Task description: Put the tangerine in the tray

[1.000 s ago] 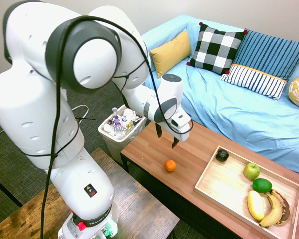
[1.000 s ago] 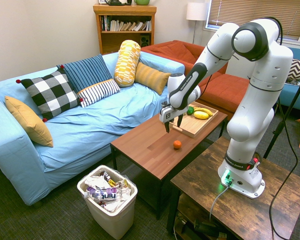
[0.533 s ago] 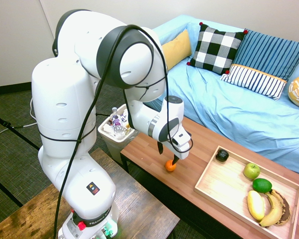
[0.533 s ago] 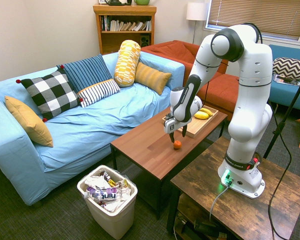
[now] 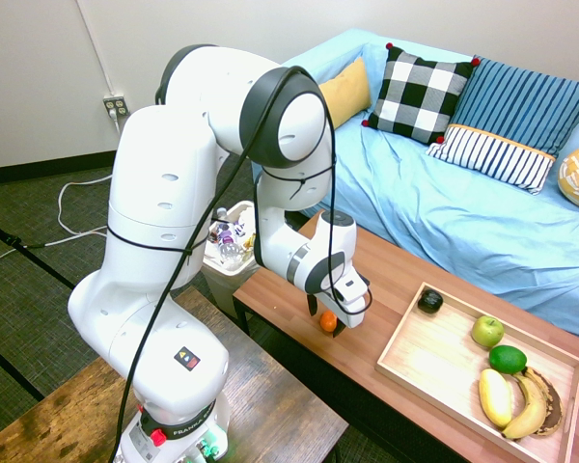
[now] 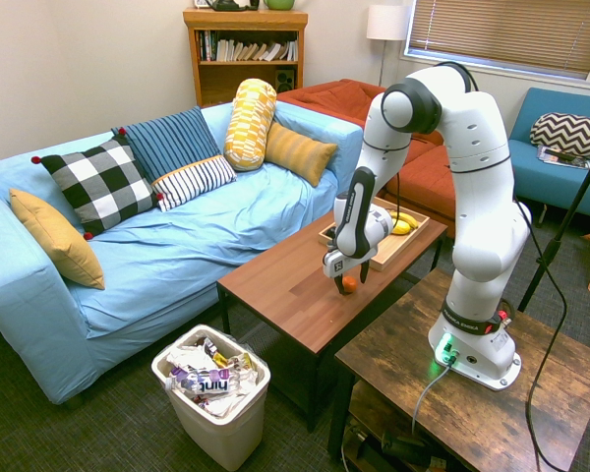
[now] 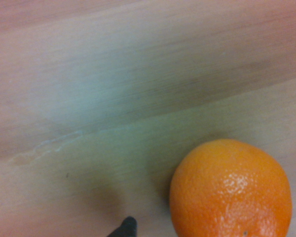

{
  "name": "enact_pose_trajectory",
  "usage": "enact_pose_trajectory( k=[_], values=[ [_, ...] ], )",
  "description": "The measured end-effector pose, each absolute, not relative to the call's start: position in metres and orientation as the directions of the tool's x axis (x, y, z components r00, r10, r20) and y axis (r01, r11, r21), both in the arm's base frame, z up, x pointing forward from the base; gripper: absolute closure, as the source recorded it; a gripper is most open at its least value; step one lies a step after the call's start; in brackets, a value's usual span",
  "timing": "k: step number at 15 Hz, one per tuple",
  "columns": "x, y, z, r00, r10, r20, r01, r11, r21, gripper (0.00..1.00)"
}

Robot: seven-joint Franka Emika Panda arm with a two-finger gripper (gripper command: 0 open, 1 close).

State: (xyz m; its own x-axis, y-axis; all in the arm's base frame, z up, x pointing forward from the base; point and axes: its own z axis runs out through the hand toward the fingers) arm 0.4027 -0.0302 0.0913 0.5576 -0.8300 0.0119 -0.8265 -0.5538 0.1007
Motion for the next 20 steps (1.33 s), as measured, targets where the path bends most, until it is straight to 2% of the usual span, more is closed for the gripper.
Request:
enact_pose_trajectory(
  k=[15,20],
  values=[
    [0.412,-0.030,0.087,0.562,-0.827,0.004,-0.825,-0.560,0.080,1.00],
    [0.431,-0.041,0.127,0.554,-0.832,0.042,-0.833,-0.552,0.047,1.00]
  ],
)
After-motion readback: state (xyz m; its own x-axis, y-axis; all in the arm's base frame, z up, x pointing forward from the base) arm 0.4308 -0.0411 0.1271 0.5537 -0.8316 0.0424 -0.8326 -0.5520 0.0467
